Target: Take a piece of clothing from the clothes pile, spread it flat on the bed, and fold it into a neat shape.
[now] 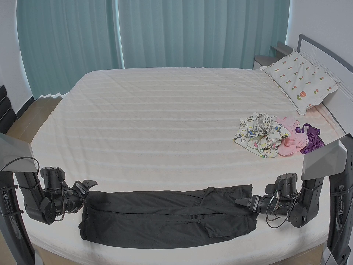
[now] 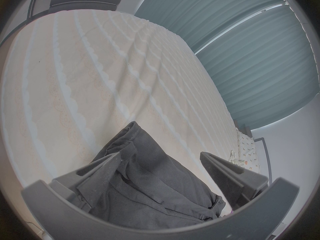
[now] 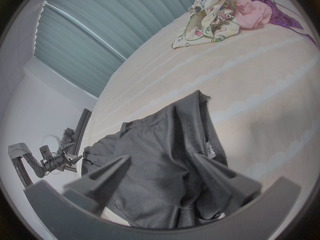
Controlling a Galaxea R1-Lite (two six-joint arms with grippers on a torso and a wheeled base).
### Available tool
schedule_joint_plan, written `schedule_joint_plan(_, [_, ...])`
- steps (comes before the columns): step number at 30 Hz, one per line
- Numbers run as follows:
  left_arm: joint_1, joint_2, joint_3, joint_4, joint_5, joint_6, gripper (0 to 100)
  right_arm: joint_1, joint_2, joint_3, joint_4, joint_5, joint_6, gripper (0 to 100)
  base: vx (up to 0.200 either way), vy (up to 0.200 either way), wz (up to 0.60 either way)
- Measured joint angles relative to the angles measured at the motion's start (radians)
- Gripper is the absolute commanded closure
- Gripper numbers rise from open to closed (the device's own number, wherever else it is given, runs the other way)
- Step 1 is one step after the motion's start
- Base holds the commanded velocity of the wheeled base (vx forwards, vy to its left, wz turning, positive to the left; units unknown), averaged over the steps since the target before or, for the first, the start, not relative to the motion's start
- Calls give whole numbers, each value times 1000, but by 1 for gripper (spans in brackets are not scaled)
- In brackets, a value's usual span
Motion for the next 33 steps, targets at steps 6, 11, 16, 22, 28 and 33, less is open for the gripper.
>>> schedule_joint_plan(6, [4, -31, 20, 0, 3, 4, 0, -19, -23, 13, -19, -1, 9, 0, 0, 0, 0])
schedule_joint_plan(11, [-7, -50, 51, 0, 8, 97, 0, -39, -42, 16, -29, -3, 82, 0, 0, 0, 0])
schedule_joint_plan(16, [-17, -52, 94, 1, 28, 178, 0, -48, -47, 18, -73, -5, 113, 0, 0, 0, 0])
schedule_joint_plan(22, [-18, -52, 179, 0, 27, 377, 0, -50, -44, 21, -76, -5, 114, 0, 0, 0, 0])
schedule_joint_plan(28, [-19, -48, 260, -1, 20, 467, 0, -47, -40, 25, -77, -5, 115, 0, 0, 0, 0])
schedule_joint_plan(33, [-22, -41, 270, -3, 19, 463, 0, -46, -38, 26, -77, -5, 115, 0, -120, 0, 0])
